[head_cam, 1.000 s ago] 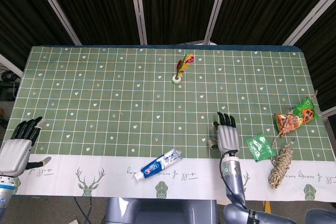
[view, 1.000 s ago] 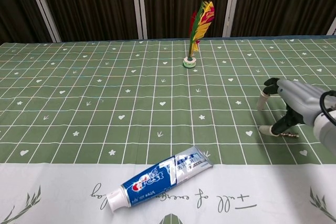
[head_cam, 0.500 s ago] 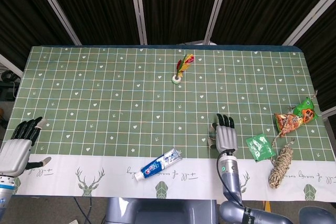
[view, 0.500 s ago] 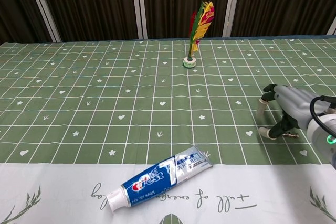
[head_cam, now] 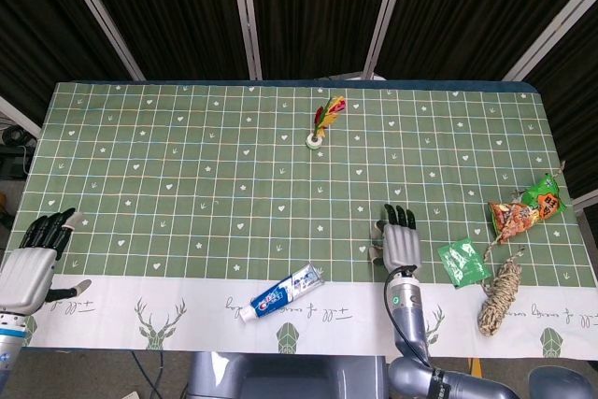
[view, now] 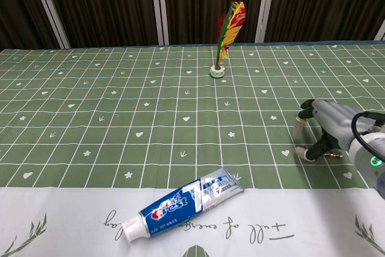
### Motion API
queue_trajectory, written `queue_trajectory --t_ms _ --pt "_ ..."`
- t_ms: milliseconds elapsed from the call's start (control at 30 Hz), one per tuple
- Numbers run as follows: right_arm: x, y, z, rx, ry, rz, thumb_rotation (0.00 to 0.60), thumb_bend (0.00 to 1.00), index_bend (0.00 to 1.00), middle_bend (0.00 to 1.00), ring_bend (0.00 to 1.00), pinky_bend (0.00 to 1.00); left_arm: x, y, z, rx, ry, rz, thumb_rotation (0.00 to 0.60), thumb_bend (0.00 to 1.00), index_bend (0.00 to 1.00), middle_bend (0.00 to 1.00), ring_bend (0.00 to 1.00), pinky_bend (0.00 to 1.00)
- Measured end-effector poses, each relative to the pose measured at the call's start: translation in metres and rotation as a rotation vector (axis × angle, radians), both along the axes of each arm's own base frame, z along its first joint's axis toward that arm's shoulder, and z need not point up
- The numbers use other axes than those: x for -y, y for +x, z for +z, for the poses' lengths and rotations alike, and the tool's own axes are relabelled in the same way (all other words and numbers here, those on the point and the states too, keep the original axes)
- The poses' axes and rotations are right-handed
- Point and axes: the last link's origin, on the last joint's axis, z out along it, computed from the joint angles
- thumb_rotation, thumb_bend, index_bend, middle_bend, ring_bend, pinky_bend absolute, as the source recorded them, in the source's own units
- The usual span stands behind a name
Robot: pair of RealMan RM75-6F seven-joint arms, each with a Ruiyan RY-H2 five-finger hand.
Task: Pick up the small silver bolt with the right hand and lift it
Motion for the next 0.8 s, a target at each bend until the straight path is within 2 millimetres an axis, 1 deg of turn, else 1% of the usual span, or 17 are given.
queue_trajectory --t_ms 267,567,800 --pt "0.0008 -0.0035 -0.0015 -0.008 0.004 -0.011 0.6 0.25 0.5 0.09 0.0 0.0 0.0 0.0 -0.0001 0.002 -0.001 0.002 0.6 0.0 0.0 0.0 0.0 0.0" --pt "-0.0002 -0.0069 -0.0026 -0.009 0.012 -0.022 0.6 0.29 0.51 0.09 0.0 0.0 0.0 0.0001 -0.0001 0.002 0.0 0.003 0.6 0.0 0.0 0.0 0.0 0.0" --pt "-0.0003 -0.0055 -0.0032 -0.001 0.015 -0.021 0.6 0.36 0.53 0.09 0.0 0.0 0.0 0.0001 -0.0001 0.005 0.0 0.005 0.6 0.0 0.0 0.0 0.0 0.0"
